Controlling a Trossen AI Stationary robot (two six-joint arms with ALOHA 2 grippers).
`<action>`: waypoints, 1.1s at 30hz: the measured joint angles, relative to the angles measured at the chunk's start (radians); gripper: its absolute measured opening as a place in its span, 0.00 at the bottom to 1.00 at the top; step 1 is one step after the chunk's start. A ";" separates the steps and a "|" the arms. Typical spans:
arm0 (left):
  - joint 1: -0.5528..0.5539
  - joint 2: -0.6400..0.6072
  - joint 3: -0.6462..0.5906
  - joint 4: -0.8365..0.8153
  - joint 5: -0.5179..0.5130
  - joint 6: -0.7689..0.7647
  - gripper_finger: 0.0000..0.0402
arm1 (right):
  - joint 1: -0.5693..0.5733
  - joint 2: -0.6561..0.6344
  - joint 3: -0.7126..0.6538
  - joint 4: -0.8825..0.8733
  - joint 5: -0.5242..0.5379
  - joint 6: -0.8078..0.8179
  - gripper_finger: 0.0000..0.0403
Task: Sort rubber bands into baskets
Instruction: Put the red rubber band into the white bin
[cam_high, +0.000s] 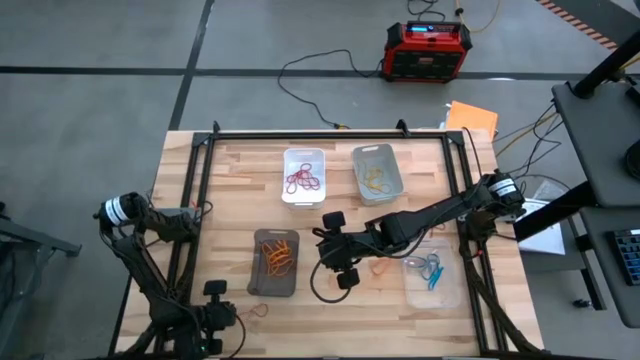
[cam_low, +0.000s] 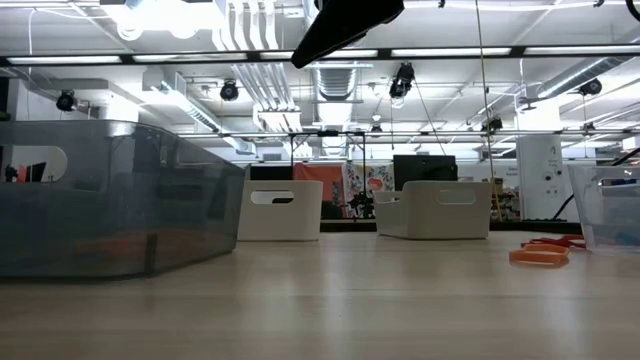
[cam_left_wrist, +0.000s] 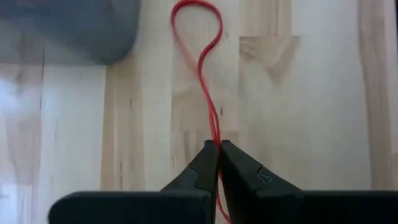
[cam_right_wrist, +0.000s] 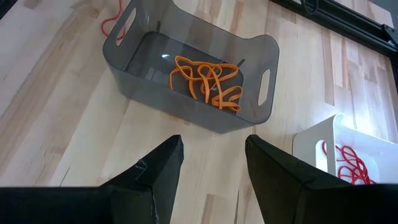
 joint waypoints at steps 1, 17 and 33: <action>-0.001 -0.002 0.000 0.002 -0.007 -0.004 0.00 | 0.000 0.000 0.000 0.000 0.000 0.000 0.42; -0.005 -0.046 0.071 -0.029 -0.042 -0.002 0.00 | 0.000 0.001 -0.010 0.064 -0.023 -0.016 0.42; -0.004 -0.059 0.411 -0.546 -0.352 -0.095 0.00 | 0.000 0.095 -0.013 0.476 -0.079 -0.079 0.42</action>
